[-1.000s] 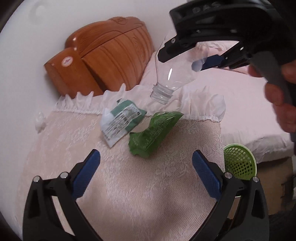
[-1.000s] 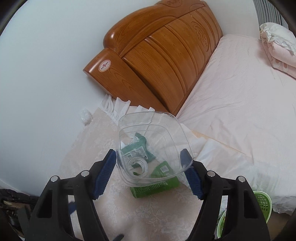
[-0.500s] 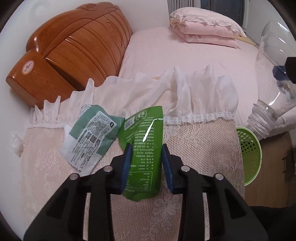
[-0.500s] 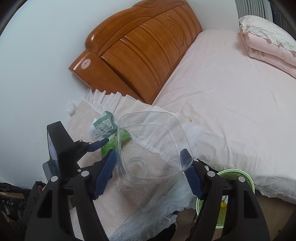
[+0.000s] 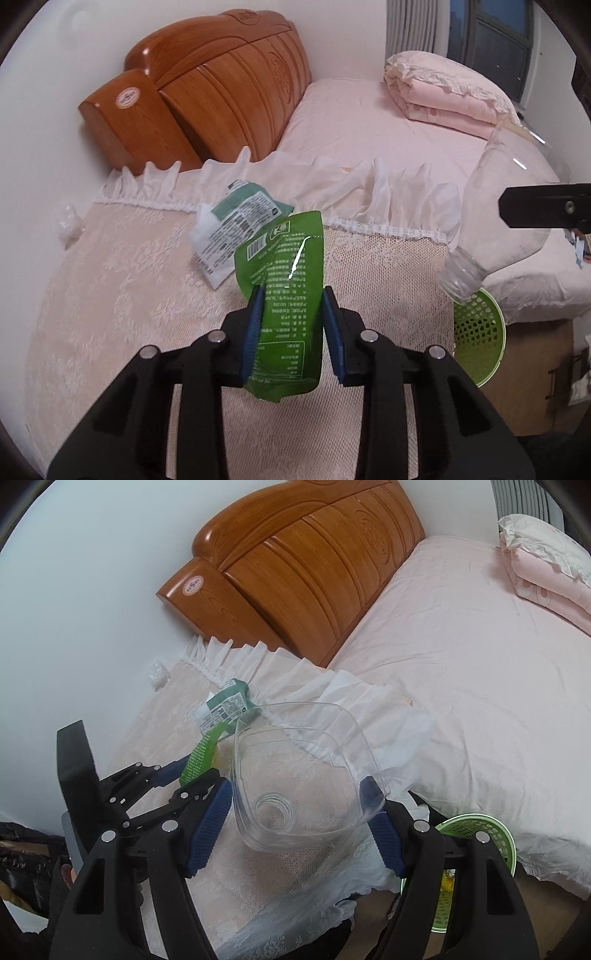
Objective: Collect trash
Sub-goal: 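Carry the bottle and green bag to the wastebasket and drop both in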
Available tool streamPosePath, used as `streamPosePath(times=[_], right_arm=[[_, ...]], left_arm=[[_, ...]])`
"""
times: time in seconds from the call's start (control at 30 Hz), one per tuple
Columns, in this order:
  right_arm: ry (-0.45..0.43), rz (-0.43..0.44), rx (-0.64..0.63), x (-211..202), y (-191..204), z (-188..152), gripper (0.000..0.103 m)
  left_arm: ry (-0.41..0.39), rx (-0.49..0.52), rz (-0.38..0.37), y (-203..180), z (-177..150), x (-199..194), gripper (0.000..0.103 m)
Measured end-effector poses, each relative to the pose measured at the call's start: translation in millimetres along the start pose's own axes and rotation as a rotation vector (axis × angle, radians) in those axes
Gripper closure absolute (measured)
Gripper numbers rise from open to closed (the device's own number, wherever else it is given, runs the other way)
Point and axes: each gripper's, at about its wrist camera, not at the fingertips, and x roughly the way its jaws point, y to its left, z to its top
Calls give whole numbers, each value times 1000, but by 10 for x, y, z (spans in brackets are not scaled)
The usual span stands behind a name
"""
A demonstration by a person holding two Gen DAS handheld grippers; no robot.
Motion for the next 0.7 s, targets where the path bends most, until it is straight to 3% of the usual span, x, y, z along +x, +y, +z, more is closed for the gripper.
streamPosePath(times=[0.5,0.7], right_arm=[[108,109,-220,332,841,-91,31],[98,122,-293,302,1108,-168,31]], left_arm=[[-9,-401,181,566,-908,-798,72],[-51,-432,202,537,-1050,-1089,72]])
